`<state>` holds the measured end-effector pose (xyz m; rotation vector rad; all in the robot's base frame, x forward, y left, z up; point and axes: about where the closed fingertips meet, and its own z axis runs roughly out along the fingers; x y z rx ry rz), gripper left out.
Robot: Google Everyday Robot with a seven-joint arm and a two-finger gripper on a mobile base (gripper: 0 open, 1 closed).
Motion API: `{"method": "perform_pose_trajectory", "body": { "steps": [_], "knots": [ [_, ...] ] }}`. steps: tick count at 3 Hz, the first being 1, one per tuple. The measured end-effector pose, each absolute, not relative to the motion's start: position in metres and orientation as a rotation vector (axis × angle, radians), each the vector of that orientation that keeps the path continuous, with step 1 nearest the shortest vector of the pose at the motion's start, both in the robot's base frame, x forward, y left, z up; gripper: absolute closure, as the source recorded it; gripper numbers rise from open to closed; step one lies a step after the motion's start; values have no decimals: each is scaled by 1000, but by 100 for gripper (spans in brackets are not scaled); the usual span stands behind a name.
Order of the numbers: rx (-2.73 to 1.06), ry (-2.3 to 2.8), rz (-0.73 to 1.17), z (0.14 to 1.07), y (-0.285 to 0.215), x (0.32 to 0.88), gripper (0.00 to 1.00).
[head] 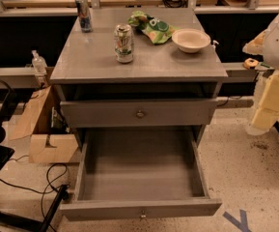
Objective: Close middle drawer
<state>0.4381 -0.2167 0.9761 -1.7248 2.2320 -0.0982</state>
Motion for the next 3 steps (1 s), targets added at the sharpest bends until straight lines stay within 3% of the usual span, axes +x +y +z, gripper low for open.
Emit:
{"method": "perform_pose_trajectory", "body": {
  "steps": [2, 3],
  "knots": [
    [-1708, 2207, -46, 957, -214, 446, 0],
    [-1656, 2171, 87, 889, -212, 458, 0]
  ]
}}
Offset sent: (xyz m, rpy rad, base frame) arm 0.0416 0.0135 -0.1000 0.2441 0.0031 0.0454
